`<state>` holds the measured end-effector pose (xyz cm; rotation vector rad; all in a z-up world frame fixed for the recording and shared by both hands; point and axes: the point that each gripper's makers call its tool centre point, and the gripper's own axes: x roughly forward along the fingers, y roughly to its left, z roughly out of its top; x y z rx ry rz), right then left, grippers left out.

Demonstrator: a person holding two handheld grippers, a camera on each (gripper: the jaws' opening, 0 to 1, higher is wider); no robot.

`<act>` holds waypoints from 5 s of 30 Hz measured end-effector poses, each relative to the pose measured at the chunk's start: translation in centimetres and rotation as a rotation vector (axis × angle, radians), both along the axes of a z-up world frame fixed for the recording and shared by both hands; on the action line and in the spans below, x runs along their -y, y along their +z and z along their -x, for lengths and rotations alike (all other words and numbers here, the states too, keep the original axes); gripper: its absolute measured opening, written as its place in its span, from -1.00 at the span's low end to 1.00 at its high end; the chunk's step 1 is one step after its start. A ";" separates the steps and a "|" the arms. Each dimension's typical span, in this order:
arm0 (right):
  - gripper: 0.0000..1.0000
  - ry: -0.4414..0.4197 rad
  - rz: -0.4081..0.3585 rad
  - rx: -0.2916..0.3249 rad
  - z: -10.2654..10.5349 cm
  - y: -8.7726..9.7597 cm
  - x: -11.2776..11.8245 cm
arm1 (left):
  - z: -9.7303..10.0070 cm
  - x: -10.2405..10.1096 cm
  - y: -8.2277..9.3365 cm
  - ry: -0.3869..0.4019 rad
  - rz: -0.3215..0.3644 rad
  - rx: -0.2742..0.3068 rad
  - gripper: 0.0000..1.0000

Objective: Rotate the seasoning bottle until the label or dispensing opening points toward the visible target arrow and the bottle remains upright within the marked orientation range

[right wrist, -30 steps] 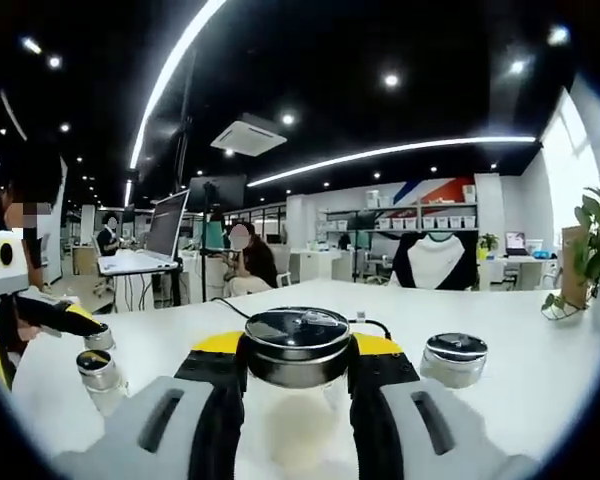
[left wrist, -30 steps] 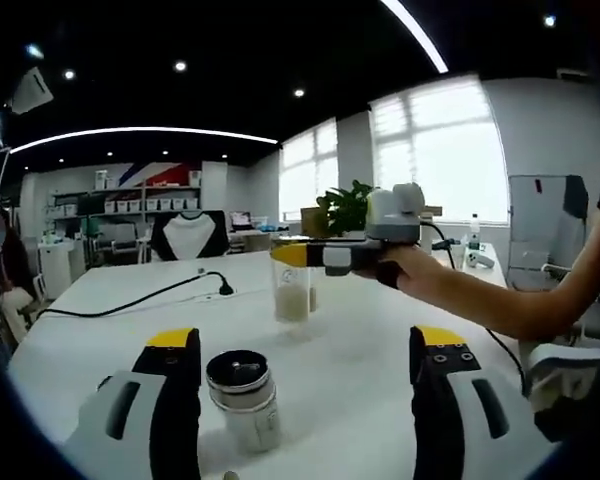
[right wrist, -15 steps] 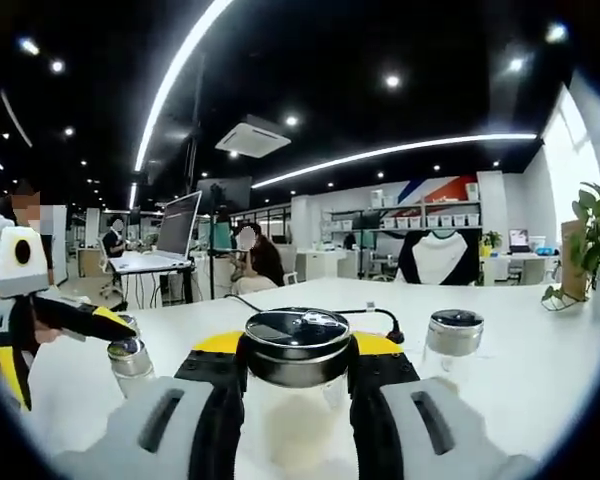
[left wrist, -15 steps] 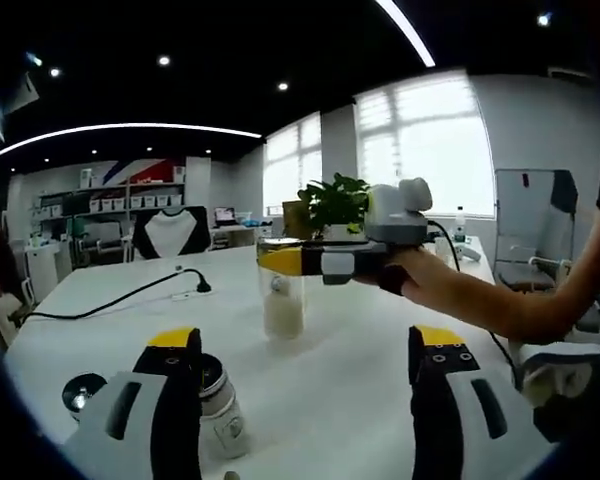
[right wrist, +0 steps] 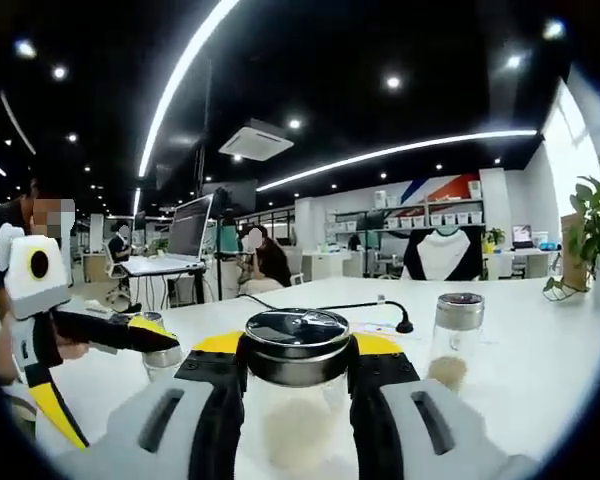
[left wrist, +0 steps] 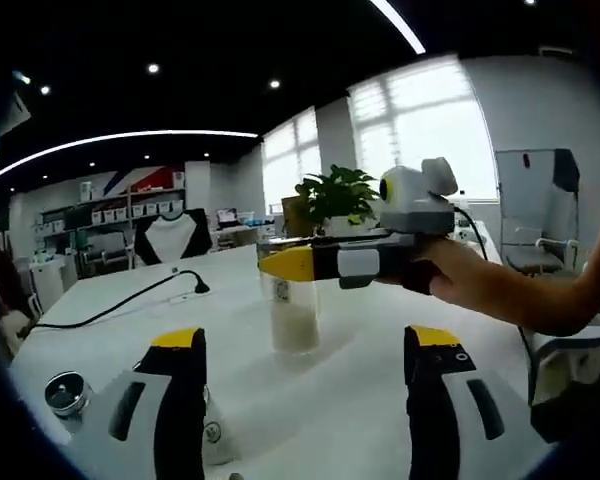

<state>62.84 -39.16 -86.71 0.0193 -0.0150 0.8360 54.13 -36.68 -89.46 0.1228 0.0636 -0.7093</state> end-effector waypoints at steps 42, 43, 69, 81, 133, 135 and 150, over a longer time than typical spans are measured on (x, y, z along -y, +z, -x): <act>-0.26 0.143 -0.058 0.016 8.0 1.4 -3.6 | -1.9 2.5 -1.0 0.087 -0.087 0.047 0.09; -0.26 0.144 -0.054 0.018 8.1 1.4 -3.7 | -2.0 2.1 -0.9 0.102 -0.080 0.053 0.03; -0.19 0.346 -0.019 0.031 10.1 1.9 -3.7 | 0.6 3.0 0.4 -0.251 0.045 0.017 -0.12; -0.15 0.546 0.073 0.115 12.4 1.9 -4.8 | 2.2 3.7 0.4 -0.371 0.072 -0.005 -0.13; -0.18 0.026 -0.042 0.027 6.6 0.8 -3.8 | -2.0 2.6 -0.8 0.183 -0.083 0.156 0.00; -0.18 0.026 -0.054 0.024 6.8 0.9 -3.8 | -2.0 2.3 -0.2 0.208 -0.003 0.171 -0.01; -0.18 0.003 -0.073 0.061 7.9 1.8 -4.5 | -3.0 2.3 -0.6 0.308 -0.043 0.170 0.20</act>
